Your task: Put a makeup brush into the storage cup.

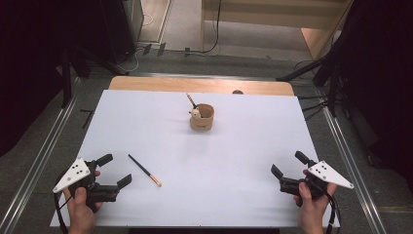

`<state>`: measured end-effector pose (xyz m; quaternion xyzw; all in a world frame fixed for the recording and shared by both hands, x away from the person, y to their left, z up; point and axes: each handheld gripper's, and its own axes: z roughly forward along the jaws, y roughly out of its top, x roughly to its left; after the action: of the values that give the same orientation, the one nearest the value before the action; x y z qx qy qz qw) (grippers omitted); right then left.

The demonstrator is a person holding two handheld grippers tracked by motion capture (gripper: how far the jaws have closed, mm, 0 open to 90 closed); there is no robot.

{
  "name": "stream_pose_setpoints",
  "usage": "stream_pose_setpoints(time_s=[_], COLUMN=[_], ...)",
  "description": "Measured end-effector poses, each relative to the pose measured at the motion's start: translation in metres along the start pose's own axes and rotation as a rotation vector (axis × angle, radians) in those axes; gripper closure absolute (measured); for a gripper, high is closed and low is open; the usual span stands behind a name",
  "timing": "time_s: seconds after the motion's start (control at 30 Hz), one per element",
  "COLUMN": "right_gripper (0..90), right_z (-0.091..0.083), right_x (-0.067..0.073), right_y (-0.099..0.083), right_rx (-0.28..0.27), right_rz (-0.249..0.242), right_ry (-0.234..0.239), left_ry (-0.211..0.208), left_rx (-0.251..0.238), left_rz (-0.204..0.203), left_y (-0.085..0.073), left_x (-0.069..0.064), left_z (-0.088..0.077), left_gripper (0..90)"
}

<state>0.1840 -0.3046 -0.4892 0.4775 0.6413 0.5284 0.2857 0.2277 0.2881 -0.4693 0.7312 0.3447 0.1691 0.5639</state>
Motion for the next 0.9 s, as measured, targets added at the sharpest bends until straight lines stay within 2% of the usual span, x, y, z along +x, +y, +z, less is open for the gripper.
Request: stream_pose_setpoints(time_s=[0.17,0.27,0.4,0.5,0.67,0.9], right_gripper=[0.0,0.0,0.0,0.0,0.0,0.0], right_z=[-0.016,-0.021,-0.027,-0.029,-0.031,-0.03], right_x=[-0.006,-0.006,-0.009,-0.012,-0.009,-0.009], right_y=[-0.011,-0.016,-0.015,-0.015,-0.013,-0.014], right_rx=[0.001,0.017,-0.009,-0.015,-0.023,-0.02], right_rz=[0.016,-0.014,0.0,0.02,0.012,0.033], right_ry=[-0.015,-0.042,-0.053,-0.054,-0.048,-0.035], left_ry=[0.003,0.004,0.001,-0.002,-0.001,-0.013], left_rx=[-0.004,-0.009,-0.003,-0.004,-0.003,0.009], left_rz=[0.0,-0.001,0.002,-0.003,-0.011,-0.011], left_y=[0.001,0.001,0.001,0.001,0.003,0.007], left_x=[0.0,0.001,0.001,-0.001,-0.003,-0.008], left_z=[-0.002,-0.003,-0.002,-0.001,0.001,0.007], left_gripper=[0.0,0.0,0.0,0.0,0.0,0.0])
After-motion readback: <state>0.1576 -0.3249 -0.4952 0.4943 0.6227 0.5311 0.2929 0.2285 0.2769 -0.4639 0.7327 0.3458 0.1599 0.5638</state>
